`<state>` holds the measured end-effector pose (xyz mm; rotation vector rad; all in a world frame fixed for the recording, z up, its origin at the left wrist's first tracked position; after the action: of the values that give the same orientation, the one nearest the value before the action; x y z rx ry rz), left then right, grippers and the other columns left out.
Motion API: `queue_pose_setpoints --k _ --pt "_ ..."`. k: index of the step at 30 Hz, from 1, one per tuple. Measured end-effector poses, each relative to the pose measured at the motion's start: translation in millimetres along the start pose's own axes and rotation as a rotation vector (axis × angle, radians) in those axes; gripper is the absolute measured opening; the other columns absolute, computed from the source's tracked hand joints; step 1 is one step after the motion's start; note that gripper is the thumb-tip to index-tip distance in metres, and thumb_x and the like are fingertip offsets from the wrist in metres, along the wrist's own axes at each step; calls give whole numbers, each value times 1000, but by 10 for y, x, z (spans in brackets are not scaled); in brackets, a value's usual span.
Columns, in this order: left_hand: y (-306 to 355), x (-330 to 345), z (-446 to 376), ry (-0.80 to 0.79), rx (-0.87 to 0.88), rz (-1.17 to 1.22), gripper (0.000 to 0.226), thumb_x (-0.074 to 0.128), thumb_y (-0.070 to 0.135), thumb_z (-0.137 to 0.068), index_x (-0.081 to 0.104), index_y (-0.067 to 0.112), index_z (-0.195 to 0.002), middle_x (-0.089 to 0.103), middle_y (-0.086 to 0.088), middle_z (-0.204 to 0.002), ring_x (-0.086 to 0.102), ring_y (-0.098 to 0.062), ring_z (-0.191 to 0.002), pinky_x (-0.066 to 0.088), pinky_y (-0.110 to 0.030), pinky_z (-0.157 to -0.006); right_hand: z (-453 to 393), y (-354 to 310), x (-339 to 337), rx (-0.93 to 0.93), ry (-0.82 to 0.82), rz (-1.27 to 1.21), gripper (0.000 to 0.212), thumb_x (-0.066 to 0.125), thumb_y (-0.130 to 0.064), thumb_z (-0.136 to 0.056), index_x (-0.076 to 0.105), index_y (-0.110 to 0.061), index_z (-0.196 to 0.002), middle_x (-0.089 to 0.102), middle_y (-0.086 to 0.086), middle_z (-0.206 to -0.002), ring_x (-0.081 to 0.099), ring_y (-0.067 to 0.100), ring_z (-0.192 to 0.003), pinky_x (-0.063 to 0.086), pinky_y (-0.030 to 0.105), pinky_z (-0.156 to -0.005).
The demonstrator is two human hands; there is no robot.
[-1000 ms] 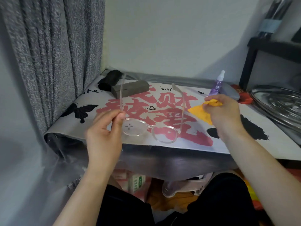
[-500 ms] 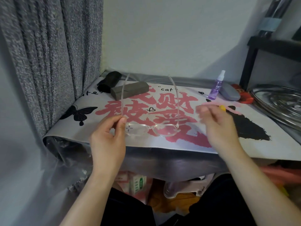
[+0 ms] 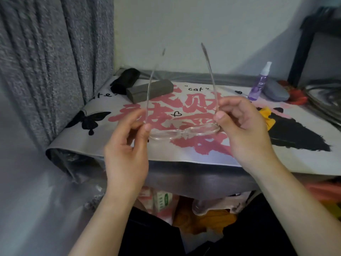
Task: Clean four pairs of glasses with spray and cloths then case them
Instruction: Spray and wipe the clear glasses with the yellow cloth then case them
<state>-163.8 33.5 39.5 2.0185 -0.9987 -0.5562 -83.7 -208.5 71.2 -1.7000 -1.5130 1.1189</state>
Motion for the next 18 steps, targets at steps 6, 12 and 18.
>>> queue_pose_setpoints --k 6,12,18 --pt "-86 410 -420 -413 105 -79 35 60 3 -99 76 30 -115 64 -1 -94 65 -20 -73 57 -38 -72 -348 38 -35 -109 6 -1 35 58 -6 -99 60 -34 -120 68 -4 -91 68 10 -85 55 18 -72" --pt "84 679 -968 -594 274 -152 27 63 4 -93 75 20 -110 66 1 -89 65 -13 -73 51 -18 -66 -734 52 -78 -226 -223 54 32 63 -12 -94 70 -33 -118 66 0 -88 63 18 -80 52 31 -73" --pt "-170 1055 -1255 -607 121 -175 17 78 1 -83 77 14 -92 69 8 -90 68 -14 -84 56 -24 -78 -993 257 -39 -264 -373 327 25 62 -22 -91 78 -25 -110 64 -8 -92 64 18 -83 52 35 -73"
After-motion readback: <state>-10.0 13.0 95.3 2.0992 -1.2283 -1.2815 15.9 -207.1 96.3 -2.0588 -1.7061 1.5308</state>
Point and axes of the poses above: each hand's wrist, its own z-axis away from the middle knuckle, its own x-axis out of the palm, y = z × x, the point moved 10 cm from there along -z, towards the middle knuckle
